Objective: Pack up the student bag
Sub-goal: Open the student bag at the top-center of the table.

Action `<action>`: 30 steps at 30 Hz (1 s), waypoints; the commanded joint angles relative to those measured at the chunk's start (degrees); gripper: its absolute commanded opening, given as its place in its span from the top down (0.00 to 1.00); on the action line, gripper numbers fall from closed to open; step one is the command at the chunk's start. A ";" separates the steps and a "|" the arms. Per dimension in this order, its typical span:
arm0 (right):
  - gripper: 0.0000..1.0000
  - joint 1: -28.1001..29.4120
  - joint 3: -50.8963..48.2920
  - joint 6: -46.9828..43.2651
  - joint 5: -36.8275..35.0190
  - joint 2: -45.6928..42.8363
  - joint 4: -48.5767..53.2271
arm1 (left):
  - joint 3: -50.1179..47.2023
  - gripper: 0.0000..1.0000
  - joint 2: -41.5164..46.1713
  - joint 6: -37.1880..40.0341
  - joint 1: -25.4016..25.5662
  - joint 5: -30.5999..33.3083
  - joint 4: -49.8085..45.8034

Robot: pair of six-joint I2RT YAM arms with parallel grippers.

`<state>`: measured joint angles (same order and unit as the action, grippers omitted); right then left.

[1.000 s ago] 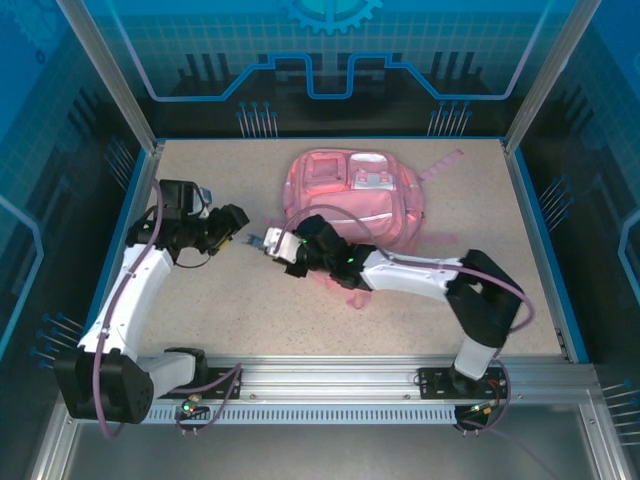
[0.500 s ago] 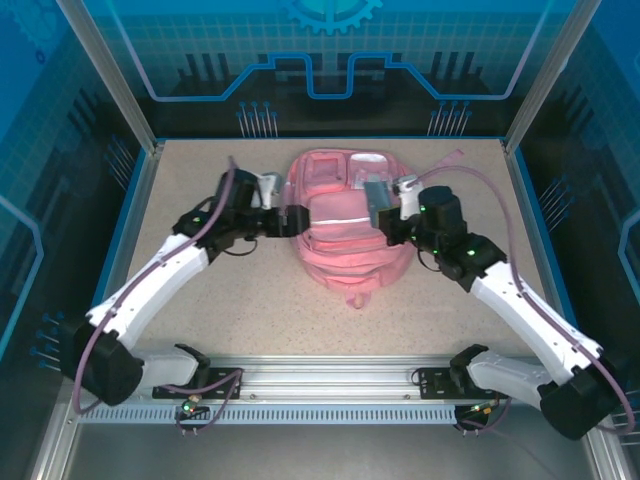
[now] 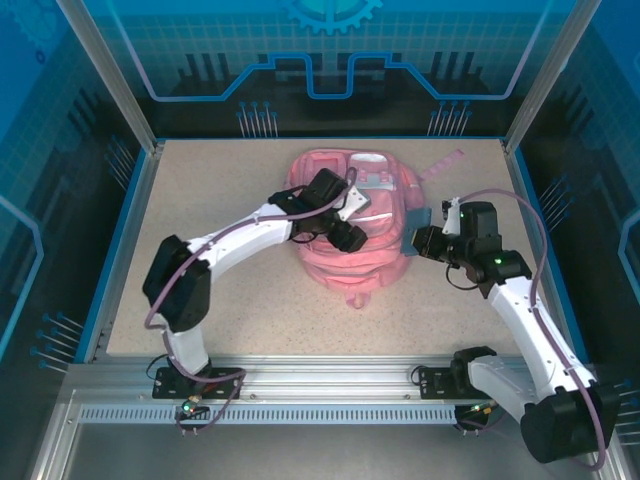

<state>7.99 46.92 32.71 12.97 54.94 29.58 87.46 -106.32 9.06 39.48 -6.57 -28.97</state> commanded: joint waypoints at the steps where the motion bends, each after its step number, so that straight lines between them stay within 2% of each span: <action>1: 0.92 -1.53 -0.34 1.57 3.74 -1.89 0.08 | 5.88 0.33 -3.92 7.22 0.50 -2.29 -5.80; 6: 0.92 -2.79 -0.53 1.52 4.44 -2.47 0.47 | 10.07 0.41 -7.55 9.72 0.44 -2.36 -8.30; 10: 0.92 -3.13 -0.73 2.13 4.80 -2.37 0.79 | 11.01 0.65 -7.93 9.71 0.33 1.15 -6.25; 14: 0.92 -3.12 -0.89 4.23 4.77 -2.36 1.28 | 11.48 0.88 -6.75 9.83 0.33 1.84 -4.21; 17: 0.92 -3.15 -1.51 6.37 5.76 -2.38 0.59 | 11.11 1.00 -5.29 10.22 0.36 3.17 -1.93; 24: 0.94 -2.39 -4.79 13.07 12.98 -0.65 -6.26 | 9.04 1.00 -1.48 8.21 0.33 5.05 5.09; 30: 0.94 -1.27 -5.77 17.34 17.92 1.82 -14.30 | 7.53 1.00 2.04 5.62 0.40 3.52 9.08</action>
<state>6.11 41.74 46.57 26.30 56.40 22.02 95.46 -108.55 17.21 40.14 -3.14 -25.74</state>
